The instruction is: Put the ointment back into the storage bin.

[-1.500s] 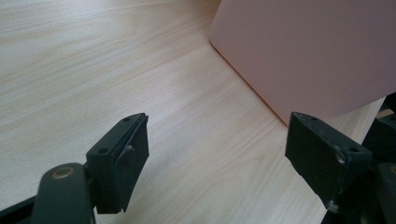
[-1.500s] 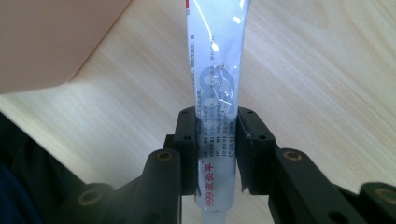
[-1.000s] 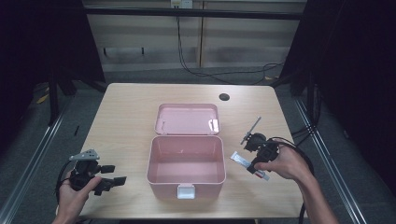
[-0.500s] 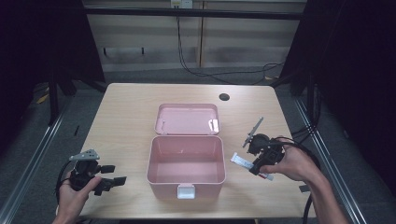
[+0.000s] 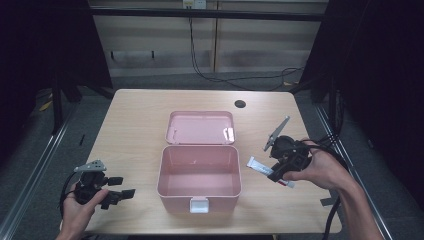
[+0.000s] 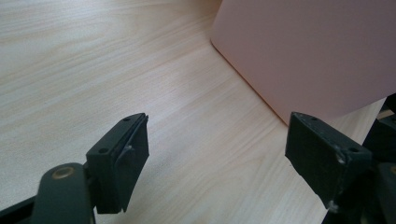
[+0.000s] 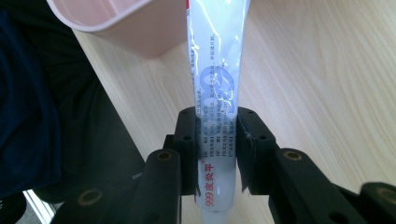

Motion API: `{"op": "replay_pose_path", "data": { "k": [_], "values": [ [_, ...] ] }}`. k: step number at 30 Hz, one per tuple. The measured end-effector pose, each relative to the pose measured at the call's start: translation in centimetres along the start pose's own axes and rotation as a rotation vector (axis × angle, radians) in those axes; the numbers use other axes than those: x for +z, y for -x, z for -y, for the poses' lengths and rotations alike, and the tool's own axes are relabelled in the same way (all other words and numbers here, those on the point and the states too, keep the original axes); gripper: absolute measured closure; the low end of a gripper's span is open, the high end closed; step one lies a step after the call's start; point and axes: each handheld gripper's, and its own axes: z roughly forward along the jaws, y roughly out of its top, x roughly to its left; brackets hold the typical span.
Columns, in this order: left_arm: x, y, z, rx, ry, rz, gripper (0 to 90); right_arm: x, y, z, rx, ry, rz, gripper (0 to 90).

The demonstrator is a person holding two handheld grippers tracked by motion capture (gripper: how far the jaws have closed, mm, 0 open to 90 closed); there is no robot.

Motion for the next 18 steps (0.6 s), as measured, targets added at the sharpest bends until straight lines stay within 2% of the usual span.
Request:
{"op": "replay_pose_path", "data": {
  "k": [5, 10, 18],
  "values": [
    [0.0, 0.0, 0.0, 0.000, -0.001, -0.002, 21.4, -0.5, -0.2, -0.6, -0.014, 0.012, -0.007, 72.2],
    [0.0, 0.0, 0.0, 0.000, 0.001, 0.001, 21.4, -1.1, -1.0, -2.1, -0.049, 0.029, -0.012, 72.2],
    [0.0, 0.0, 0.0, 0.000, 0.001, 0.002, 21.4, -1.2, -1.4, -3.5, -0.077, 0.024, -0.023, 72.2]
  ]
}}
